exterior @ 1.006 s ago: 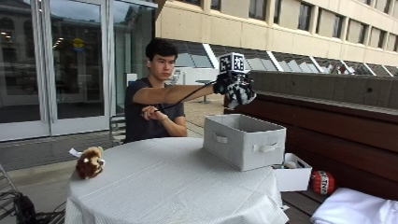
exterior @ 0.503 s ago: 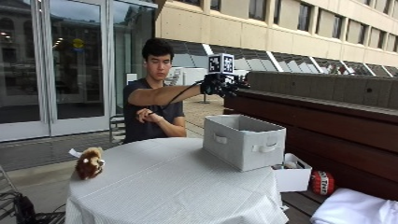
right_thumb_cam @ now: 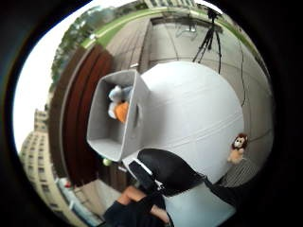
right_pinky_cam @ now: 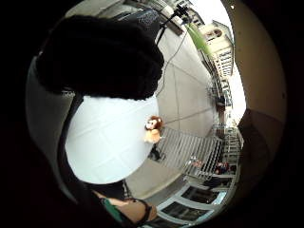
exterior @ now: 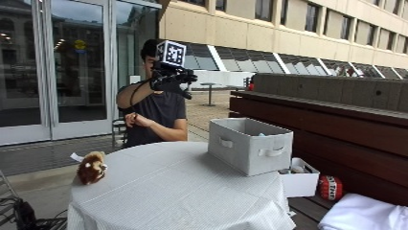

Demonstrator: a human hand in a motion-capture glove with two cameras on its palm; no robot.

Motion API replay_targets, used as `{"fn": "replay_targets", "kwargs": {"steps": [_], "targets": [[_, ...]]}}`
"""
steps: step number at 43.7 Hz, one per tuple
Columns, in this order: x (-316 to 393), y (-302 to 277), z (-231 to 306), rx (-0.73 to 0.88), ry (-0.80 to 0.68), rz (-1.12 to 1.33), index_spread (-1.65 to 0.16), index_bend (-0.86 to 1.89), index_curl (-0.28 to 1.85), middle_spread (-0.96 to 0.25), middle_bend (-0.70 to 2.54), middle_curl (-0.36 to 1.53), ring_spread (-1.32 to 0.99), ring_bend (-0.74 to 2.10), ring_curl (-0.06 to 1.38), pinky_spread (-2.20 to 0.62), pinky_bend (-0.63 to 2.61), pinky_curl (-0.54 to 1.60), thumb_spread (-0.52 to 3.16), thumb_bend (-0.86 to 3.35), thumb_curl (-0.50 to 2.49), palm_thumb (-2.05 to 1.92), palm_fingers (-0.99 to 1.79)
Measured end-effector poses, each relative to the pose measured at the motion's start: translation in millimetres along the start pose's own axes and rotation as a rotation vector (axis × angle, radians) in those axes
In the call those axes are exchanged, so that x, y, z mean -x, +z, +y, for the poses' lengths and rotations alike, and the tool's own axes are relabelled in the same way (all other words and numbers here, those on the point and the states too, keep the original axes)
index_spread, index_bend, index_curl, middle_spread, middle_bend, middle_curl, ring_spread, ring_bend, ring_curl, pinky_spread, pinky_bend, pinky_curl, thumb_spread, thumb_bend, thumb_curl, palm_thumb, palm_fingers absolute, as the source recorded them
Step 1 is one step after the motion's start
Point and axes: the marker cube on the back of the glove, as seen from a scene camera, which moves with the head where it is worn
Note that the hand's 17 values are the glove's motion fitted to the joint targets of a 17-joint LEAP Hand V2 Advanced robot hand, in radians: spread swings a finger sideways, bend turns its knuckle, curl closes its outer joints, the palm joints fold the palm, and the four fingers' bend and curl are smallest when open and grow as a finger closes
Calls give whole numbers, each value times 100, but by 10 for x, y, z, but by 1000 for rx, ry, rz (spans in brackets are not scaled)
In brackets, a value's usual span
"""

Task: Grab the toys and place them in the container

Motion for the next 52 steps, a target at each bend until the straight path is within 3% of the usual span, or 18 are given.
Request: {"fn": "replay_targets", "kwargs": {"steps": [9,14,18,23,28,52], "targets": [[-924,295,161,40,84,-6,-30,6,20,-4,11,26,3,27,27,7,130,38,89,-7,29,-7,-29],[-1335,538,340,134,220,-21,-30,6,18,-4,11,25,3,25,27,7,129,37,88,-7,29,-7,-29],[-1708,855,394,116,120,-26,-30,5,17,-4,11,24,3,24,28,7,129,37,88,-6,28,-6,-29],[-2026,1315,480,105,168,-29,-30,5,15,-4,11,23,3,23,29,7,129,36,87,-6,28,-6,-29],[-2247,1712,658,165,119,-47,-30,5,14,-4,11,22,2,22,29,7,130,36,86,-6,28,-5,-29],[-2401,2901,1121,416,41,-62,-28,-1,8,-1,7,17,2,20,32,3,148,40,82,-4,29,-2,-37]]}}
